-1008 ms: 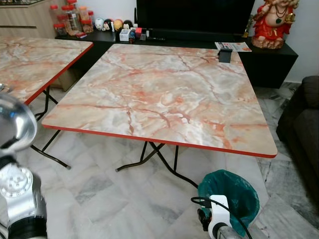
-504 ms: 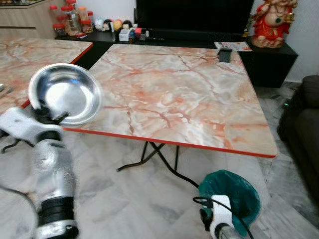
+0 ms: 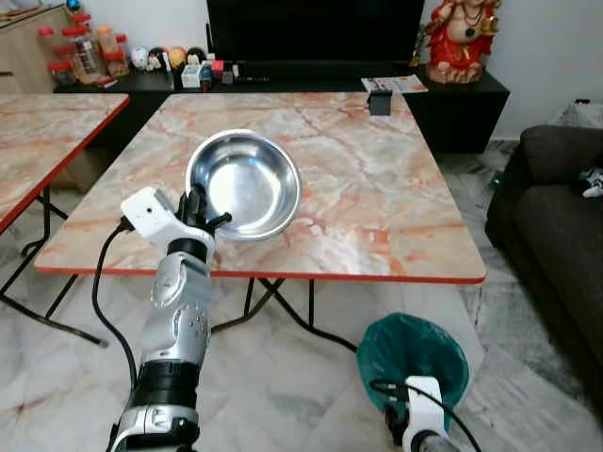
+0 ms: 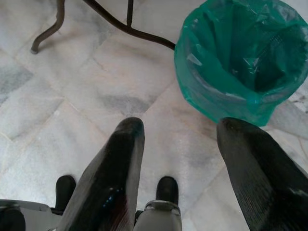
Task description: Setting the table
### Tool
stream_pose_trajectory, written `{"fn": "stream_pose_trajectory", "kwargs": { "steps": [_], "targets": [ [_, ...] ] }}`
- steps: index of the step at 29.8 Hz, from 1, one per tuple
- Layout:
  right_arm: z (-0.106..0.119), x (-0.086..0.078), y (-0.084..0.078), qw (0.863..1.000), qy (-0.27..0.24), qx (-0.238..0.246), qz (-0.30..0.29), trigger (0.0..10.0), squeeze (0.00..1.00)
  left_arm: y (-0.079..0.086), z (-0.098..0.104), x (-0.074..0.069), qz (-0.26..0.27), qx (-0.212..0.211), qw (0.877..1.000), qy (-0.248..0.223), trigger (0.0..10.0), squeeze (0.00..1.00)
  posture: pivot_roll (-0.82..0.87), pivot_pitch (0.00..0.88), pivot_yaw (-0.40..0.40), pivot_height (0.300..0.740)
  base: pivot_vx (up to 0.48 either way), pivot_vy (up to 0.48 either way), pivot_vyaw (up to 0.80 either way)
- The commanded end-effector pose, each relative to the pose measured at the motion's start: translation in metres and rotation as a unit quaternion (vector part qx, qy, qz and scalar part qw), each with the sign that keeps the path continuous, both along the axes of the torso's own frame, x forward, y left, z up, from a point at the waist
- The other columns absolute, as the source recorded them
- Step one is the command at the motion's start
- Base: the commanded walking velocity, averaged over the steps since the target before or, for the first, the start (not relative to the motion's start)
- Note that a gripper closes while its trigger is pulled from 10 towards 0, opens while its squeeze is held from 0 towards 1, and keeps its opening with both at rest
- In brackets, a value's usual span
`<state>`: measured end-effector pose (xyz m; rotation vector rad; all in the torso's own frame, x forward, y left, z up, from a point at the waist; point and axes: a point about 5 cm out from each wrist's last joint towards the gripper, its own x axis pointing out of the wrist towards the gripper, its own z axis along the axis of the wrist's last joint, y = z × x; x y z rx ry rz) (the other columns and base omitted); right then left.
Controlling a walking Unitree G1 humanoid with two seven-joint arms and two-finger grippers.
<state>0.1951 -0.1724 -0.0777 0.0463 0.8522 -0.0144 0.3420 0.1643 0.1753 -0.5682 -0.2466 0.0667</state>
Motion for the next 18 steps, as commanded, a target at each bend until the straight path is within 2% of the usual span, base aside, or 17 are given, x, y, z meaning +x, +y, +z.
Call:
{"fn": "stream_pose_trajectory", "kwargs": {
  "steps": [1, 16, 18],
  "targets": [
    [0.0028, 0.0057, 0.0034, 1.0, -0.009, 0.002, 0.003, 10.0, 0.0, 0.0071, 0.0046, 0.0015, 0.004, 0.009, 1.0, -0.004, 10.0, 0.0, 0.04, 0.0, 0.033, 0.719, 0.326, 0.0, 0.0],
    [0.0008, 0.0032, 0.0068, 1.0, 0.001, 0.003, 0.005, 10.0, 0.0, 0.0113, 0.006, 0.0001, 0.011, 0.005, 1.0, -0.007, 10.0, 0.0, 0.04, 0.0, 0.037, 0.719, 0.328, 0.0, 0.0],
    [0.0004, 0.0026, 0.0082, 1.0, 0.003, 0.008, 0.005, 10.0, 0.0, 0.0121, 0.0056, -0.0006, 0.01, 0.002, 1.0, -0.007, 10.0, 0.0, 0.04, 0.0, 0.041, 0.704, 0.334, 0.0, 0.0]
  ]
}}
